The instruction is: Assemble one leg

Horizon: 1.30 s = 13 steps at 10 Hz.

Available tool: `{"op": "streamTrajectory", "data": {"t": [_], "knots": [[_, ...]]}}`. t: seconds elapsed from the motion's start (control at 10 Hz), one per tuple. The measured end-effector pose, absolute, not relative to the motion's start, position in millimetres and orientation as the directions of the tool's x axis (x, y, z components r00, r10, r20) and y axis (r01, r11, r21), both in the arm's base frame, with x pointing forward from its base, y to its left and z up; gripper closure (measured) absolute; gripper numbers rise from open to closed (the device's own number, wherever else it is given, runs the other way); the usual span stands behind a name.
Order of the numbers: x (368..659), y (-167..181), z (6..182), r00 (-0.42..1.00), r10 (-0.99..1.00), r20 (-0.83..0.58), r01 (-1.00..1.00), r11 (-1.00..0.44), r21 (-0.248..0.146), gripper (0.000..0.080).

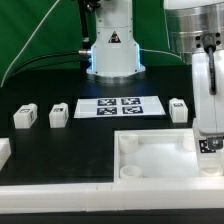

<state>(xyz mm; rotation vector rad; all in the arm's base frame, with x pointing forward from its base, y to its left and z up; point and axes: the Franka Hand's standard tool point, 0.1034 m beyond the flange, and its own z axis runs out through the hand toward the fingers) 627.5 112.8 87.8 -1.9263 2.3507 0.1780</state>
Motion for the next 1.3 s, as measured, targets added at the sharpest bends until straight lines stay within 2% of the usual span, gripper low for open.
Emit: {"op": "streamTrajectory", "data": {"t": [0.1, 0.2, 0.4, 0.5, 0.6, 0.9, 1.3], "knots": [[627.5, 113.0, 87.7, -0.143, -0.978, -0.150, -0.990, 0.141, 0.021, 0.0166], [627.4, 113.2, 87.5, -0.121, -0.981, -0.151, -0.993, 0.120, 0.018, 0.0166], [627.1, 112.5, 86.3, 0.144, -0.978, -0.149, -0.990, -0.143, -0.021, 0.0151], [627.1, 112.4, 86.3, 0.233, -0.961, -0.146, -0.973, -0.230, -0.034, 0.0151], [627.0, 112.2, 86.3, 0.369, -0.919, -0.140, -0.929, -0.365, -0.053, 0.0151], [626.6, 111.6, 86.1, 0.639, -0.761, -0.118, -0.770, -0.632, -0.090, 0.0151], [626.7, 110.7, 85.5, 0.869, -0.489, -0.079, -0.495, -0.860, -0.125, 0.0151]]}}
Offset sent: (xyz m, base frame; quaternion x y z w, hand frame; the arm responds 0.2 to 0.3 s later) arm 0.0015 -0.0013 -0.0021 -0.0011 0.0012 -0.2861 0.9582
